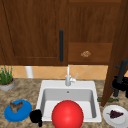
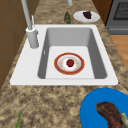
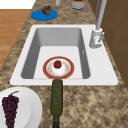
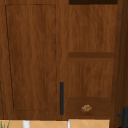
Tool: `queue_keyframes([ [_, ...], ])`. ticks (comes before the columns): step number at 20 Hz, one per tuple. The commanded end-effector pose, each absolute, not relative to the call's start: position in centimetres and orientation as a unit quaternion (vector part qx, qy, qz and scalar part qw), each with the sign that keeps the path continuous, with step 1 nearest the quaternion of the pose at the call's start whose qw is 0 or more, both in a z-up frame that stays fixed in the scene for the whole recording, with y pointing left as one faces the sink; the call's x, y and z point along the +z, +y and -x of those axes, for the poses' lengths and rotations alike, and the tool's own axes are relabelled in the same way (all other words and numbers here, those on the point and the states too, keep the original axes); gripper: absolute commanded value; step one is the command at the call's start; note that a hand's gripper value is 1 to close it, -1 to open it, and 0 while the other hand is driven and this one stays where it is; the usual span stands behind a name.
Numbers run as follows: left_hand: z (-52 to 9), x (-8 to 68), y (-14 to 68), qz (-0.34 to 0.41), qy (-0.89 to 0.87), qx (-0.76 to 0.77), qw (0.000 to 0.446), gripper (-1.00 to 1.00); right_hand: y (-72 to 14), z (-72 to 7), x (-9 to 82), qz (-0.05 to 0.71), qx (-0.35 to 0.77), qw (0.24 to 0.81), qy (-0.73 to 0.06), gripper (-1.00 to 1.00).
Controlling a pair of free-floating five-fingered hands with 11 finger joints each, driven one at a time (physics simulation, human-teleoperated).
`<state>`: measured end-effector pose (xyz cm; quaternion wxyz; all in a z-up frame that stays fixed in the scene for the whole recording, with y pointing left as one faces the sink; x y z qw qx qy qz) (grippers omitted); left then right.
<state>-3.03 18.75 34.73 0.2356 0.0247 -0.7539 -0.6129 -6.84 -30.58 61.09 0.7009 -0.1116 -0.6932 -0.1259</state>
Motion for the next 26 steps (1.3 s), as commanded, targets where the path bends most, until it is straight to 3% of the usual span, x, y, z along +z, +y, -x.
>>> queue_keyframes([
  [1,3.0,34.7,18.8,-0.025,-0.754,-0.613,0.236,0.0,-33.7,7.0,60.6,0.105,-0.133,0.701,-0.693,1.0],
  [26,3.0,34.7,18.8,-0.025,-0.754,-0.613,0.236,0.0,-47.8,9.9,58.6,-0.002,-0.048,0.682,-0.73,1.0],
])
